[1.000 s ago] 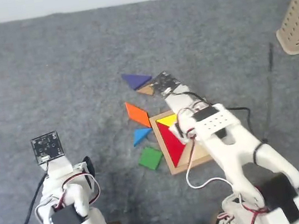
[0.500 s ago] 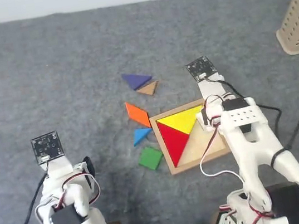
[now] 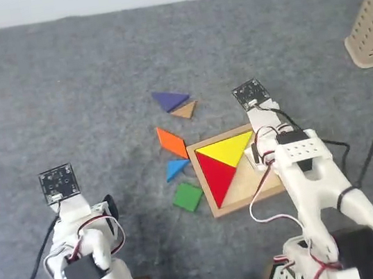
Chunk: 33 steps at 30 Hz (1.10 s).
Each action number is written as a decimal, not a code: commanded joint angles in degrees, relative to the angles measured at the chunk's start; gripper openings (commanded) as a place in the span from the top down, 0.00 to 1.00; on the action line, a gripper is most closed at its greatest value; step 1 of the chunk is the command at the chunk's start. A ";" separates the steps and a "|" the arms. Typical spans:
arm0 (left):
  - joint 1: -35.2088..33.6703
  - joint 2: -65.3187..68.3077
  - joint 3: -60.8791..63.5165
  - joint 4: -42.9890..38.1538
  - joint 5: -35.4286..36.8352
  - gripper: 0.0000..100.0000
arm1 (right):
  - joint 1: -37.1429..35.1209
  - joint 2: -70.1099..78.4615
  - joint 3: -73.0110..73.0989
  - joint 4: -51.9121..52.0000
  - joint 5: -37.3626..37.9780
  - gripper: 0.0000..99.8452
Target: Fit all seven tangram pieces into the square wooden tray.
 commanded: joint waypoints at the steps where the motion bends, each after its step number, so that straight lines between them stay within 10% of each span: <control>1: -0.26 -1.14 -0.75 0.18 -0.35 0.78 | 1.27 5.32 -3.69 -0.22 -0.97 0.82; 8: -0.26 -1.14 -0.75 0.18 -0.35 0.78 | 2.59 8.48 -7.38 3.47 -9.76 1.00; 33: -0.26 -1.14 -0.75 0.18 -0.35 0.78 | 3.91 7.78 -8.62 4.97 -23.47 0.99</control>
